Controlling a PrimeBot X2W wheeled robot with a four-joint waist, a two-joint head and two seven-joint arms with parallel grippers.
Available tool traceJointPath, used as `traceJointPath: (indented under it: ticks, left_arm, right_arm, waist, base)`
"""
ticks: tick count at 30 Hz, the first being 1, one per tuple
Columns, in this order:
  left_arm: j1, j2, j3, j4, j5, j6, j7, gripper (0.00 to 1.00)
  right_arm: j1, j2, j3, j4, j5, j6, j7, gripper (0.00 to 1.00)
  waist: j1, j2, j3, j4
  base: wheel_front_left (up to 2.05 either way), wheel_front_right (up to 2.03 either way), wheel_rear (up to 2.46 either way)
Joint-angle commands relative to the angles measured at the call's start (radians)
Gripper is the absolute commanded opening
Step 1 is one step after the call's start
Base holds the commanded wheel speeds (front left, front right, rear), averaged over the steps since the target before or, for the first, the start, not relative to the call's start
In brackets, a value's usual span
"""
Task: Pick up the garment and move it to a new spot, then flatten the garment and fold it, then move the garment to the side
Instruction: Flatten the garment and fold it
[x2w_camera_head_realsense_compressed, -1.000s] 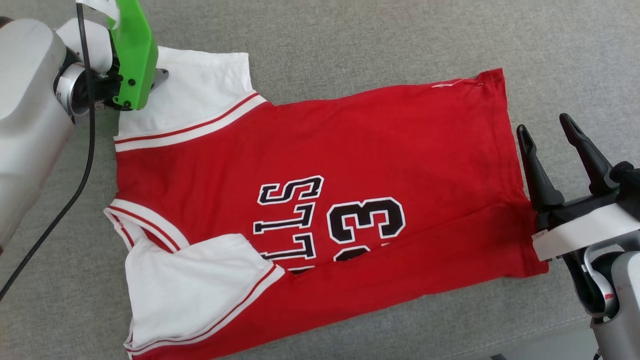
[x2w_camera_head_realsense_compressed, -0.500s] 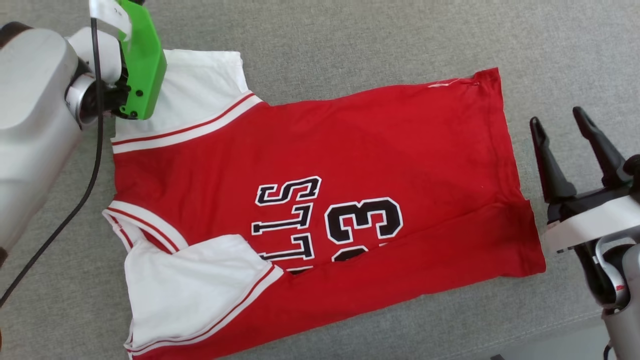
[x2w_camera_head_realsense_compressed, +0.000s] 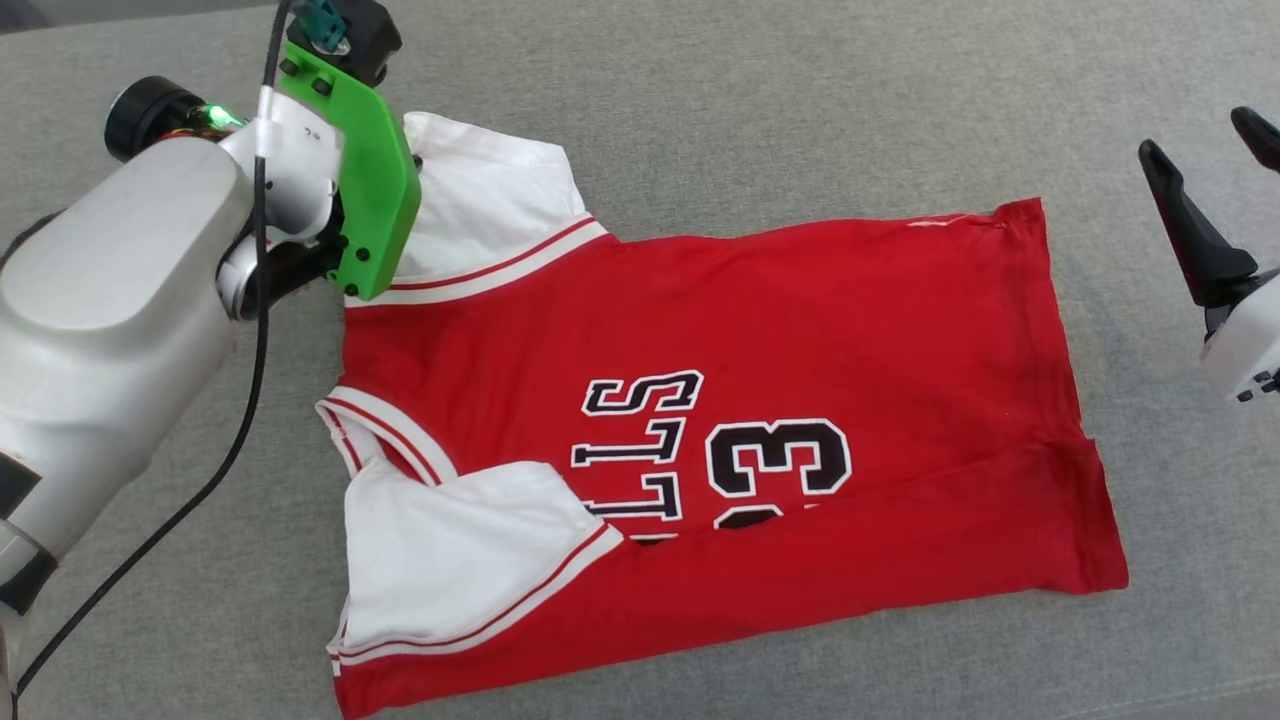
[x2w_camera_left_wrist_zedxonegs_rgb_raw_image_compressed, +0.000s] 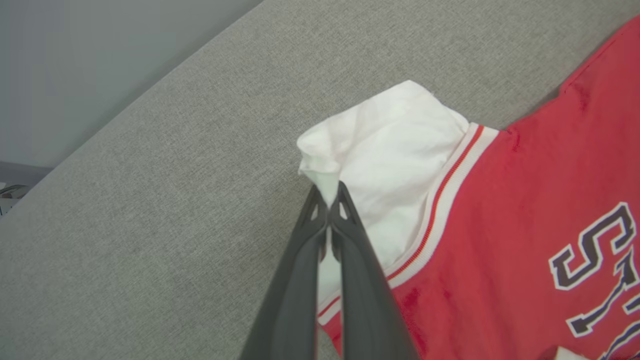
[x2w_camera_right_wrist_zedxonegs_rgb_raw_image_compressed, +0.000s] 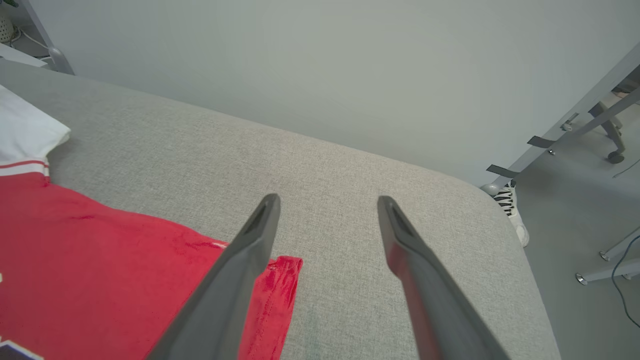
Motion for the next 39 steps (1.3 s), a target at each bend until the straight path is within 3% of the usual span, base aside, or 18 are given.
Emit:
traceJointPath:
  ticks: [1, 8, 14, 25, 34, 35, 37, 39]
  left_arm:
    - [0.019, 0.003, -0.003, -0.011, 0.007, -0.003, -0.017, 0.00]
    - [0.017, -0.003, -0.011, -0.071, 0.039, 0.003, -0.068, 0.00]
    - [-0.002, -0.004, -0.005, -0.126, 0.061, 0.020, -0.093, 0.00]
    - [-0.037, -0.006, -0.001, -0.197, 0.092, 0.043, -0.113, 0.00]
    - [-0.032, 0.006, 0.000, -0.203, 0.095, 0.048, -0.128, 0.00]
    - [-0.029, 0.008, 0.000, -0.202, 0.093, 0.048, -0.129, 0.00]
    - [-0.022, 0.012, -0.001, -0.197, 0.089, 0.048, -0.133, 0.00]
    - [-0.012, 0.016, -0.001, -0.192, 0.085, 0.048, -0.138, 0.00]
  right_arm:
    - [-0.032, -0.024, 0.025, 0.013, 0.039, -0.001, 0.059, 1.00]
    - [-0.132, -0.136, 0.154, 0.108, 0.237, -0.001, 0.402, 1.00]
    - [-0.220, -0.162, 0.232, 0.188, 0.298, -0.001, 0.552, 1.00]
    - [-0.351, -0.111, 0.349, 0.367, 0.295, -0.001, 0.582, 1.00]
    - [-0.334, -0.125, 0.471, 0.438, 0.345, -0.001, 0.573, 1.00]
    - [-0.334, -0.128, 0.476, 0.441, 0.350, -0.001, 0.564, 0.50]
    - [-0.339, -0.133, 0.478, 0.447, 0.355, -0.001, 0.520, 0.00]
    - [-0.345, -0.138, 0.480, 0.453, 0.353, -0.001, 0.468, 0.00]
  waist:
    - [-0.0001, -0.0001, -0.032, 0.040]
    - [-0.0001, -0.0001, -0.021, 0.083]
    - [-0.0001, -0.0001, 0.024, 0.117]
    - [-0.0001, -0.0001, 0.096, 0.155]
    - [-0.0001, -0.0001, 0.105, 0.155]
    - [-0.0001, -0.0001, 0.102, 0.153]
    - [-0.0001, -0.0001, 0.094, 0.149]
    - [-0.0001, -0.0001, 0.081, 0.144]
  base:
    - [0.00, 0.00, 0.00]
    - [0.00, 0.00, 0.00]
    - [0.00, 0.00, 0.00]
    - [0.00, 0.00, 0.00]
    - [0.00, 0.00, 0.00]
    - [0.00, 0.00, 0.00]
    - [0.00, 0.00, 0.00]
    - [0.00, 0.00, 0.00]
